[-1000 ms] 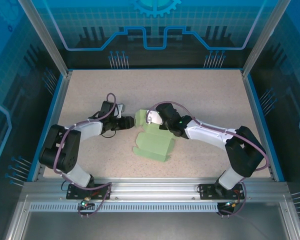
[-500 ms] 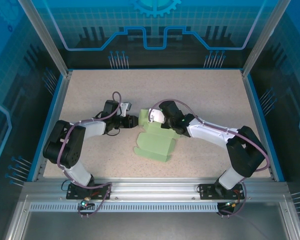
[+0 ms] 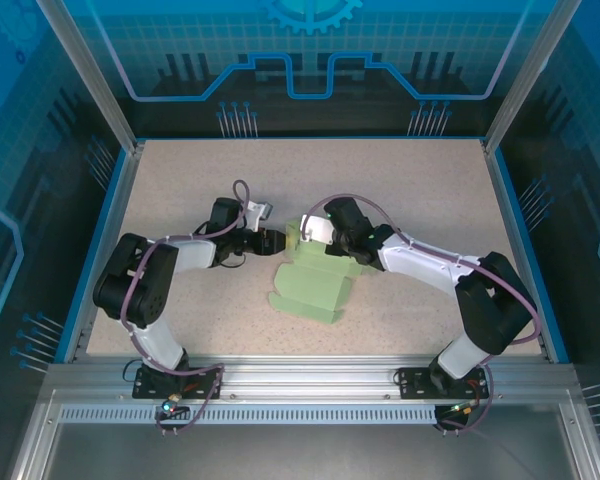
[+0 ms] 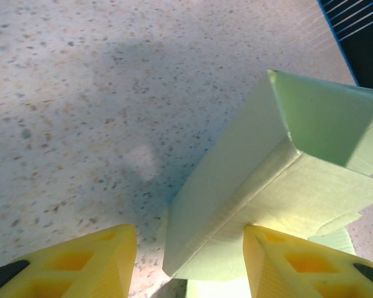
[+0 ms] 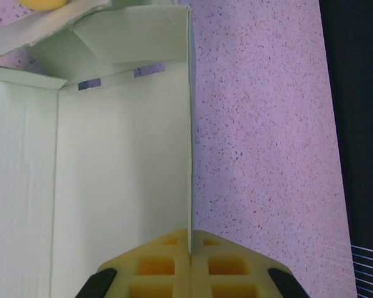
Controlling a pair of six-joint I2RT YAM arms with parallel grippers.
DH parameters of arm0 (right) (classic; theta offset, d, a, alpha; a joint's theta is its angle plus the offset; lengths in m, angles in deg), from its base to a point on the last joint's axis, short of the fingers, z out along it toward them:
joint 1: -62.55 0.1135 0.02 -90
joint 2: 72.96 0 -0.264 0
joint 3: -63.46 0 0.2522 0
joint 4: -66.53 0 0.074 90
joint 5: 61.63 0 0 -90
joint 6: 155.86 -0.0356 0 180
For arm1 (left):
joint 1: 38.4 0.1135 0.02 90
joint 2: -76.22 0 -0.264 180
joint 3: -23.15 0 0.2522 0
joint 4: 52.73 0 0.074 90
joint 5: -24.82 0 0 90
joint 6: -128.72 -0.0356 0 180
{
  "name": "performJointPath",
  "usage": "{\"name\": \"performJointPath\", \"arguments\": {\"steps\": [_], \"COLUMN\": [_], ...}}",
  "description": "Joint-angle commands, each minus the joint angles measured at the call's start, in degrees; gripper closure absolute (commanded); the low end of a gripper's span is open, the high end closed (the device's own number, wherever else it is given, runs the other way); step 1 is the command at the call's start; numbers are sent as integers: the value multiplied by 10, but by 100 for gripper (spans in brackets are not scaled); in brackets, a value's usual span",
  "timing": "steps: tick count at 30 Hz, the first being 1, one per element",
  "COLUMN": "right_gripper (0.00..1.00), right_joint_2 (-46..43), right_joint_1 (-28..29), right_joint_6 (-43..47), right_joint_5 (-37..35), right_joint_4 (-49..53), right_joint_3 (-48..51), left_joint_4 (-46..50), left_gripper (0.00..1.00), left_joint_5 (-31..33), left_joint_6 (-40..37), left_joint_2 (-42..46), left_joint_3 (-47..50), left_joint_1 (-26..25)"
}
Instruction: Fold the paper box
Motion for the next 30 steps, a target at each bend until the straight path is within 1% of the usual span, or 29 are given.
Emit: {"name": "performJointPath", "arguments": {"steps": [1, 10, 16, 22, 25, 30], "right_gripper": [100, 100, 100, 100, 100, 100], "right_joint_2": [-14, -16, -15, -21, -26, -27], "right_joint_1": [-9, -34, -23, -21, -19, -19], "right_joint_6": [5, 11, 36, 59, 68, 69], "right_joint_5": [38, 86, 52, 27, 22, 20], "right_joint_4": [21, 37, -17, -76, -105, -120], "right_joint_3": [1, -2, 29, 59, 70, 68], "left_joint_4": [-27, -53, -82, -140, -155, -181], "left_gripper": [49, 46, 48, 48, 48, 48], "left_joint_5": [-37, -60, -82, -89, -87, -95], "left_joint_6": [-18, -25, -29, -26, -31, -25], "left_joint_2": [-15, -12, -28, -35, -37, -38], "left_joint_3": [-14, -2, 1, 24, 31, 38], "left_joint_1": [-7, -11, -15, -18, -19, -21]}}
